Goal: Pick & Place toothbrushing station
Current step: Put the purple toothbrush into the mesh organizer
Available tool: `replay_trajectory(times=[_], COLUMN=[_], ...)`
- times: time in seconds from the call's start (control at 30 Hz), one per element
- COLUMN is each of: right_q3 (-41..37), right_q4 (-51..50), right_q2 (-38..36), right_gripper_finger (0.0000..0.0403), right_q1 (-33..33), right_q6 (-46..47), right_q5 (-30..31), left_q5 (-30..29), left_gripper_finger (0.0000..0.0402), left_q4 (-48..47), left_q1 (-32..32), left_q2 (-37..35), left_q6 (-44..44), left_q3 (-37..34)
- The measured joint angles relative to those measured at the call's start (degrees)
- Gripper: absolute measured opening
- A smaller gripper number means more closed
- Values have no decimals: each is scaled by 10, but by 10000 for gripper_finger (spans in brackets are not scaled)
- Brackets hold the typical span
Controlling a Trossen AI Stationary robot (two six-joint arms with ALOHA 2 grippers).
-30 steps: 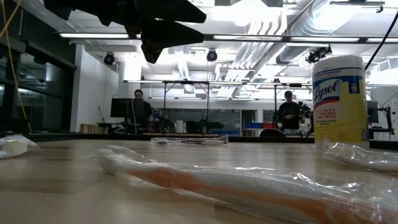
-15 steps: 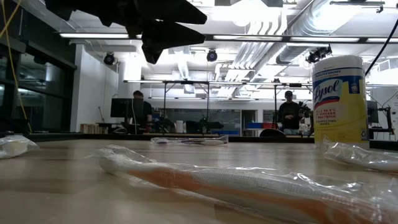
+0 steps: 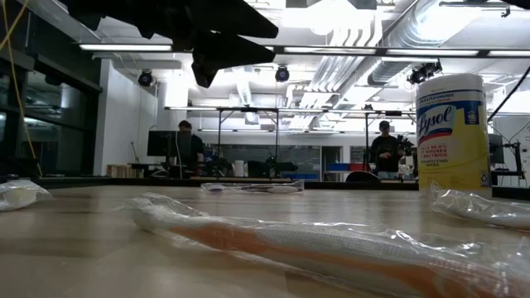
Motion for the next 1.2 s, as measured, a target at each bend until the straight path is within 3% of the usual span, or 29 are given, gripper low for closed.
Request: replay_trajectory(times=[0.43, 0.57, 0.8, 1.2], right_q3=[0, 0, 0, 0], right_q4=[86, 137, 204, 232], right_q2=[49, 66, 72, 79], right_gripper_finger=[176, 176, 176, 176], right_q1=[-159, -207, -268, -327], right_q6=[-204, -250, -309, -345], right_q5=[25, 21, -53, -113], left_q5=[0, -8, -77, -91], left_gripper_finger=[163, 163, 163, 163], left_q4=[-3, -48, -181, -221], left_q1=[54, 87, 142, 214], left_q2=[0, 0, 0, 0], left_q6=[30, 40, 17, 39], left_q3=[0, 0, 0, 0])
